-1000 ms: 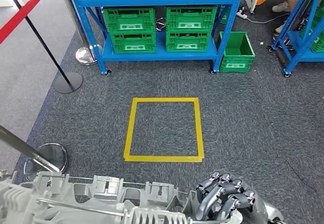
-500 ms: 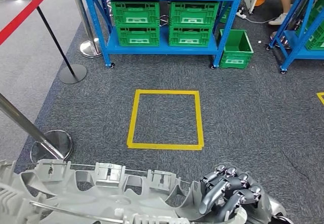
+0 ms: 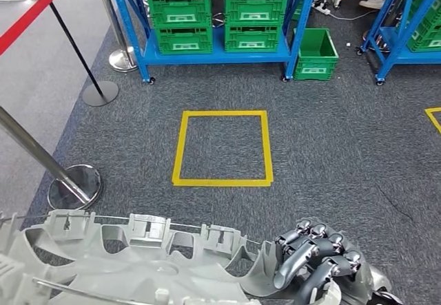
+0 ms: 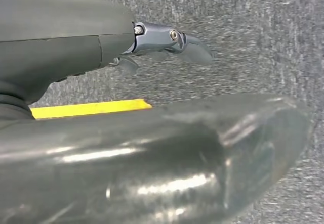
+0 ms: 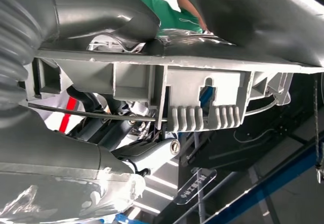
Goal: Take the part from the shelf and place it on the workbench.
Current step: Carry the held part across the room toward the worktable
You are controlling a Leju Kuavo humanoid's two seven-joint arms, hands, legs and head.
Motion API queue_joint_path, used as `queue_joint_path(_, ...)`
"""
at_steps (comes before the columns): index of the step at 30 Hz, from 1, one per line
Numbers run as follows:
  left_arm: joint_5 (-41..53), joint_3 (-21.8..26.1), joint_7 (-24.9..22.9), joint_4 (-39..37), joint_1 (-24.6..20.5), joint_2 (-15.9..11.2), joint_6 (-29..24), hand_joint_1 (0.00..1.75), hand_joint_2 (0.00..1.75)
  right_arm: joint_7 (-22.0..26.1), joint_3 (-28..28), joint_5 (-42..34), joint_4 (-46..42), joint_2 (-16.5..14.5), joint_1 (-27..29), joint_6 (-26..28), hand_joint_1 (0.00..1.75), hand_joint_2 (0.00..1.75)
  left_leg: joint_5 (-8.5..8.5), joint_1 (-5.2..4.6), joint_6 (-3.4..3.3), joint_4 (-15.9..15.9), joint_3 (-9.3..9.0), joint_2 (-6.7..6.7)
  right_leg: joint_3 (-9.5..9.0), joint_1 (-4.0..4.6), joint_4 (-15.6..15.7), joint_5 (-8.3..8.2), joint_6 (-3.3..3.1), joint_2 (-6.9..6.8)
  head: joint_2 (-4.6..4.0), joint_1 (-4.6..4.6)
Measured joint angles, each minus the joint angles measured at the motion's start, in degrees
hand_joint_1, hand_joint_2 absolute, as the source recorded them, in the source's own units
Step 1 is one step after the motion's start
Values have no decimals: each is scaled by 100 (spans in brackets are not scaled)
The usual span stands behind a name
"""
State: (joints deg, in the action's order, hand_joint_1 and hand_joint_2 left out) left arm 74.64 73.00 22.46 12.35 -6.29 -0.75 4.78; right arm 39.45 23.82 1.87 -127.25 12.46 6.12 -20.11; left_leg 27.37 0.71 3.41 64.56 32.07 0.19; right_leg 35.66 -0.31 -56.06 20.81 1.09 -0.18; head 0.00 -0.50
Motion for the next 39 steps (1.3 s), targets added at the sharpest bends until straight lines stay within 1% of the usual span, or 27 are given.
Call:
queue_joint_path(2, -5, -16, 13, 0, -54, 12, 3, 0, 0, 0, 0, 31, -25, 0, -3, 37, 175, 175, 99, 7, -48, -752, -530, -13, 130, 9, -72, -101, 65, -2, 0, -7)
queue_joint_path(3, -9, -19, 17, 0, -70, 20, 5, 0, 0, 0, 2, 47, -36, -1, -3, 61, 175, 175, 161, -2, -95, -939, -634, -19, 168, 12, -82, -157, 94, -7, 0, -6)
queue_joint_path(5, -15, -22, 21, 0, -54, 35, 7, 0, 0, 1, 8, 73, -42, -2, 2, 133, 175, 175, 125, -17, -210, -986, -561, -9, 215, -7, -73, -256, 155, -7, 0, 1)
queue_joint_path(6, -15, -23, 22, 0, -36, 40, 7, 0, 0, 1, 13, 82, -49, -2, 11, 178, 175, 175, 66, -21, -263, -977, -504, 3, 257, -19, -118, -184, 185, -2, 0, 9)
queue_joint_path(8, -15, -26, 21, 0, -11, 47, 7, 0, 0, 0, 24, 105, -73, -1, 23, 261, 175, 175, -69, -20, -344, -974, -369, 23, 412, -31, -558, 295, 231, 6, 0, 32)
queue_joint_path(10, -15, -28, 20, 0, 8, 46, 7, 0, 0, -1, 36, 133, -97, 0, 35, 313, 175, 175, -210, -36, -373, -968, -200, 24, 596, -30, -1359, 861, 255, 6, 0, 57)
queue_joint_path(11, -15, -28, 20, 0, 20, 46, 7, 0, 0, 1, 39, 144, -103, 0, 44, 327, 175, 175, -282, -45, -376, -961, -107, 24, 627, -29, -1677, 976, 257, 6, 0, 65)
queue_joint_path(12, -15, -28, 20, 0, 32, 46, 7, 0, 0, 1, 42, 152, -106, 0, 55, 336, 175, 175, -350, -54, -373, -953, -13, 24, 578, -28, -1834, 962, 249, 6, 0, 68)
queue_joint_path(13, -15, -29, 20, 0, 39, 46, 7, 0, 0, 1, 44, 157, -110, 0, 65, 344, 175, 175, -414, -59, -367, -942, 77, 24, 429, -25, -1785, 845, 235, 6, 0, 69)
queue_joint_path(15, -15, -31, 20, 0, 42, 48, 7, 0, 0, 1, 52, 166, -128, 0, 70, 361, 175, 175, -529, -64, -337, -920, 226, 19, -149, -13, -1128, 648, 187, 6, 0, 71)
queue_joint_path(17, -15, -37, 19, 0, 39, 49, 6, 0, 0, -2, 75, 179, -163, 0, 51, 390, 175, 175, -635, -71, -283, -911, 305, 12, -691, 14, -336, 722, 148, 7, 0, 68)
queue_joint_path(18, -15, -41, 18, 0, 32, 50, 6, 0, 0, -2, 92, 185, -184, 0, 38, 408, 175, 175, -687, -69, -250, -913, 319, 12, -801, 30, -128, 792, 127, 11, 1, 75)
queue_joint_path(20, -15, -48, 16, 0, 22, 54, 7, 0, 0, -1, 132, 201, -217, 0, 12, 457, 175, 175, -779, -55, -175, -935, 333, 12, -766, 43, -63, 744, 60, 17, 1, 80)
queue_joint_path(21, -15, -50, 16, 0, 19, 56, 7, 0, 0, 1, 149, 209, -226, 1, -3, 480, 175, 175, -739, -46, -140, -913, 361, 9, -725, 39, -55, 694, 14, 14, 1, 83)
queue_joint_path(22, -16, -52, 16, 0, 20, 58, 7, 0, 0, 1, 165, 224, -233, 2, -13, 507, 175, 175, -585, -42, -109, -815, 410, 5, -671, 29, -44, 625, -32, 9, 1, 68)
queue_joint_path(23, -16, -54, 16, 0, 16, 57, 7, 0, 0, 0, 181, 239, -240, 3, -21, 535, 175, 175, -327, -36, -85, -608, 487, 1, -605, 18, -32, 547, -64, 5, 0, 50)
queue_joint_path(25, -17, -57, 16, 0, -6, 57, 7, 0, 0, 0, 217, 272, -256, 4, -34, 604, 175, 175, 288, -33, -45, 116, 692, -2, -431, 19, -40, 393, -92, 7, 0, 20)
queue_joint_path(26, -17, -60, 16, 0, -20, 57, 7, 0, 0, 0, 237, 284, -262, 5, -41, 635, 175, 175, 448, -32, -31, 469, 759, -1, -333, 19, -45, 314, -89, 9, 0, 11)
queue_joint_path(27, -17, -62, 16, 0, -29, 58, 7, 0, 0, -1, 258, 296, -266, 6, -50, 659, 175, 175, 465, -32, -23, 695, 757, -1, -231, 19, -51, 237, -85, 8, 0, 9)
queue_joint_path(28, -17, -66, 16, 0, -36, 59, 7, 0, 0, -2, 275, 303, -267, 8, -58, 677, 175, 175, 360, -32, -21, 731, 663, -1, -134, 19, -56, 164, -78, 8, 0, 9)
queue_joint_path(30, -17, -78, 16, 0, -49, 55, 7, 0, 0, -4, 299, 309, -279, 10, -71, 699, 175, 175, 74, -28, -32, 228, 191, -1, 26, 17, -69, 38, -50, 10, 0, 7)
queue_joint_path(32, -22, -96, 19, 0, -78, 52, 7, 0, 0, -7, 309, 293, -312, 15, -84, 719, 175, 175, 78, -33, -76, -583, -406, -5, 131, 36, -96, -55, 2, 10, 1, 10)
queue_joint_path(33, -29, -105, 22, 0, -90, 54, 7, 0, 0, -9, 315, 274, -330, 19, -91, 725, 175, 175, 139, -40, -110, -859, -587, -7, 158, 45, -104, -99, 33, 10, 1, 15)
queue_joint_path(34, -40, -110, 25, 0, -94, 56, 7, 0, 0, -11, 320, 246, -345, 25, -96, 724, 175, 175, 183, -54, -151, -985, -651, -7, 175, 49, -103, -145, 64, 11, 1, 24)
queue_joint_path(36, -63, -114, 27, 0, -83, 60, 7, 0, 0, -14, 329, 188, -375, 38, -100, 707, 175, 175, 132, -56, -246, -990, -590, 26, 213, 31, -115, -190, 122, 21, 0, 36)
queue_joint_path(37, -71, -115, 27, 0, -78, 60, 7, 0, 0, -14, 331, 166, -389, 44, -99, 696, 175, 175, 91, -52, -294, -985, -557, 53, 267, 21, -215, -105, 153, 26, 0, 48)
queue_joint_path(39, -79, -116, 27, 0, -76, 60, 6, 0, 0, -16, 333, 140, -412, 50, -99, 670, 175, 175, 3, -43, -361, -987, -479, 115, 491, 12, -786, 312, 209, 27, 0, 78)
